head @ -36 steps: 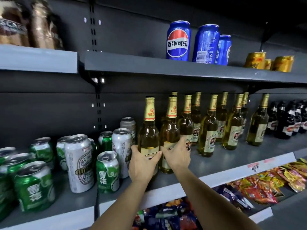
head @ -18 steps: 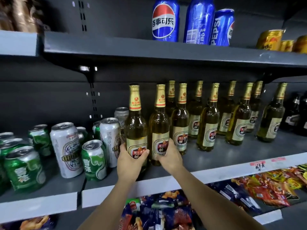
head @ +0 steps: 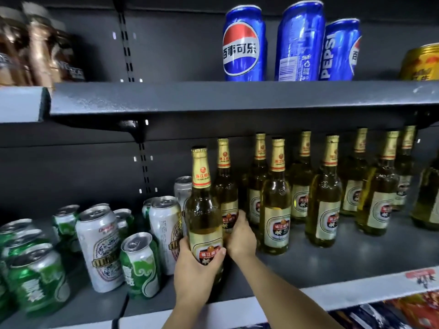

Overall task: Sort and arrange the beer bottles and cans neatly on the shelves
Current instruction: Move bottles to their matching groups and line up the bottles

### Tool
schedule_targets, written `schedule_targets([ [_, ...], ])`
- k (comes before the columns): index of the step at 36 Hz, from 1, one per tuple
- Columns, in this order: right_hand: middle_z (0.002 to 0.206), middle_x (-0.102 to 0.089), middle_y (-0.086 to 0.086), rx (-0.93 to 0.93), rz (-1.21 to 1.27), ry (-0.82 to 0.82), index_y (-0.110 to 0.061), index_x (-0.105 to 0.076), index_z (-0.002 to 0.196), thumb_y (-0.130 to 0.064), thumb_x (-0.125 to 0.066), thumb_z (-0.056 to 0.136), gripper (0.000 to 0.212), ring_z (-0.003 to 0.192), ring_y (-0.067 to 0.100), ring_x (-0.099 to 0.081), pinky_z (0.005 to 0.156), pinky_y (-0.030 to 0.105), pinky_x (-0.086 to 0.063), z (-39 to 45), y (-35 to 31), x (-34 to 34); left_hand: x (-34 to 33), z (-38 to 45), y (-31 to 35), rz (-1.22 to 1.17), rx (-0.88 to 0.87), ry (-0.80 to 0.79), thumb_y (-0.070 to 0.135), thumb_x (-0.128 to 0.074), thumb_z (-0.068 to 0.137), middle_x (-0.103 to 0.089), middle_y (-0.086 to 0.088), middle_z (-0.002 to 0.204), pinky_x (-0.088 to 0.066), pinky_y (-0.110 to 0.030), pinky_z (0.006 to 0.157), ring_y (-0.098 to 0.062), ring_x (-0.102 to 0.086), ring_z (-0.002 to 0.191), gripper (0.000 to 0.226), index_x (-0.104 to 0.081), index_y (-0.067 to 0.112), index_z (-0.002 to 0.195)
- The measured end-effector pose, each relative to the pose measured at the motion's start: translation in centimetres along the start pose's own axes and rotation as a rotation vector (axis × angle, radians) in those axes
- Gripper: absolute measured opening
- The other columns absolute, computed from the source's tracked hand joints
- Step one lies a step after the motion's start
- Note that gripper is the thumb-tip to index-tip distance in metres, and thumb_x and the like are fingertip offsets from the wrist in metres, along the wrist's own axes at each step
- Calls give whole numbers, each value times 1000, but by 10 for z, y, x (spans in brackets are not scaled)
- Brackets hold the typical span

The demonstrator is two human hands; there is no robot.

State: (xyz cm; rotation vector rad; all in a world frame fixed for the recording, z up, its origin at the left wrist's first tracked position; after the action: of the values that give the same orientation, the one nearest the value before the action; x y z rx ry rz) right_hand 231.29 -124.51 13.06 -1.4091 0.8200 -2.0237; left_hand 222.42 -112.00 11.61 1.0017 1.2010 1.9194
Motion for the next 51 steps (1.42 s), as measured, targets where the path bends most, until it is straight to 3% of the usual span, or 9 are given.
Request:
schedule_targets([
  [16, 128, -54, 8, -21, 181, -74, -13, -40, 130, -37, -56, 92, 47, 113, 32, -56, 92, 38, -43, 25, -17, -18, 1, 2, -4, -22, -10, -41, 41, -87, 62, -64, 20, 85, -43, -16, 65, 8, -58, 81, 52, -46, 36, 94],
  [20, 119, -58, 2, -99, 304, -94, -20, -44, 126, -40, -39, 101, 32, 111, 27, -56, 92, 36, -41, 31, -15, -26, 1, 3, -5, -34, -13, -40, 43, -87, 60, -65, 20, 85, -45, -20, 67, 6, -60, 82, 53, -47, 37, 94],
  [24, 135, -52, 4, -141, 364, -154, -24, -37, 142, -50, -33, 100, 50, 122, 28, -50, 102, 40, -38, 38, -10, -34, 1, 2, -8, -38, -18, -53, 46, -86, 60, -66, 18, 89, -50, -26, 75, 2, -62, 86, 54, -48, 38, 98],
  [28, 145, -46, 3, -105, 377, -144, -26, -30, 148, -68, -30, 68, 91, 128, 29, -47, 108, 48, -37, 19, -7, -25, 0, 3, -9, -25, -9, -74, 48, -85, 59, -65, 18, 96, -51, -34, 81, -4, -62, 92, 64, -42, 41, 106],
  [31, 131, -58, 6, -76, 298, -134, -19, -44, 139, -40, -46, 89, 54, 117, 28, -55, 100, 41, -44, 0, -1, -14, -2, 4, -9, -27, 18, -125, 41, -86, 59, -64, 16, 101, -52, -37, 86, -8, -62, 97, 71, -38, 43, 111],
  [34, 115, -66, 3, -67, 271, -104, -17, -58, 123, -11, -51, 92, 31, 109, 25, -60, 95, 40, -48, -12, 11, -6, -4, 8, -5, -53, 30, -138, 26, -89, 62, -64, 14, 100, -49, -33, 85, -8, -62, 97, 68, -40, 38, 107],
  [38, 113, -67, 3, -38, 264, -141, -15, -62, 118, -5, -48, 91, 33, 105, 23, -61, 90, 35, -50, -33, 15, -1, -13, 17, 2, -95, 44, -136, 22, -91, 56, -67, 8, 100, -51, -37, 89, -10, -64, 95, 66, -46, 36, 103],
  [42, 117, -65, 4, -7, 226, -175, -18, -54, 123, -5, -50, 90, 35, 108, 26, -59, 88, 35, -49, -46, 17, 6, -30, 29, -3, -109, 21, -114, 43, -87, 40, -65, 1, 106, -54, -43, 89, -14, -65, 98, 81, -51, 33, 112],
  [51, 127, -57, -3, 34, 182, -182, -25, -40, 132, -20, -71, 79, 62, 116, 17, -54, 94, 34, -49, -50, 18, -1, -51, 37, 0, -117, 8, -96, 42, -82, 45, -61, 1, 107, -54, -43, 89, -15, -62, 98, 77, -50, 28, 113],
])
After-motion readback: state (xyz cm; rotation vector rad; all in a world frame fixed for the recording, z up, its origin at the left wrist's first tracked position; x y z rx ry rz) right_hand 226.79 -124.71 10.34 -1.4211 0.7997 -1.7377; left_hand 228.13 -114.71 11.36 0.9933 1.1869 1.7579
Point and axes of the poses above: each hand's wrist, its own z-axis towards the middle knuckle, its own x-axis out of the back of the hand, y = z × x, the point moved 4 cm from there along z, towards the middle knuckle
